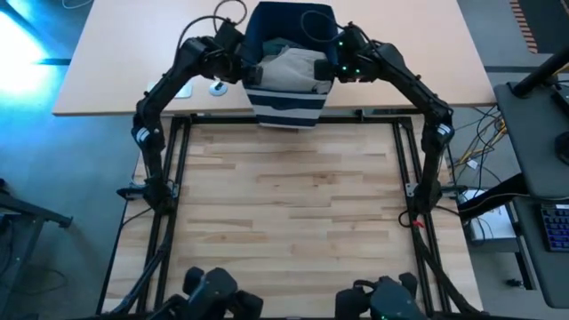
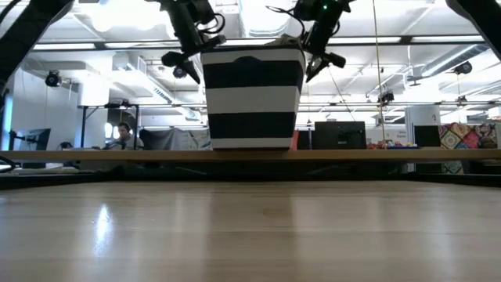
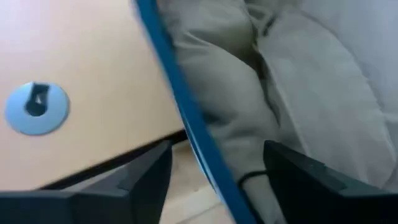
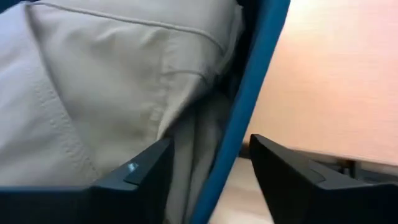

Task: Fold Laundry from Bin
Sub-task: Remove the brown short from the laundry basket

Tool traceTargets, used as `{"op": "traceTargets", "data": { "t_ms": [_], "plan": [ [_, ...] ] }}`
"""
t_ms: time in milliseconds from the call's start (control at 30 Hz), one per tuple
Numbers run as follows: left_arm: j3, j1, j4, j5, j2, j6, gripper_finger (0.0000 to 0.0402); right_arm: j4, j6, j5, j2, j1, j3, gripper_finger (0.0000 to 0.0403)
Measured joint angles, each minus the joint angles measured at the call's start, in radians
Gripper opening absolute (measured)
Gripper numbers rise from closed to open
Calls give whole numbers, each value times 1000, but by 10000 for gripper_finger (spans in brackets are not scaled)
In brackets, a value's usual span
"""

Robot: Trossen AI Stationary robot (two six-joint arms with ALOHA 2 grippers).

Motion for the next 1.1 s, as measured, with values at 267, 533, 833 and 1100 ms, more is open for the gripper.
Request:
{"op": "traceTargets", "data": {
  "t_ms": [267,533,833,1100],
  "plan": [
    [-38,-121,42,-76,-34,-10,41,-43,-28,109,-15,74,0,23],
    [-79,-319,-133,-229,-72,-105,35,-274,21,187,-75,205,-13,21],
    [-250,-441,-169,-305,-85,-220,62,-329,49,230,-77,316,-170,101],
    [-265,-402,-154,-320,-130,-214,157,-303,39,312,-117,316,-180,190]
  ]
}}
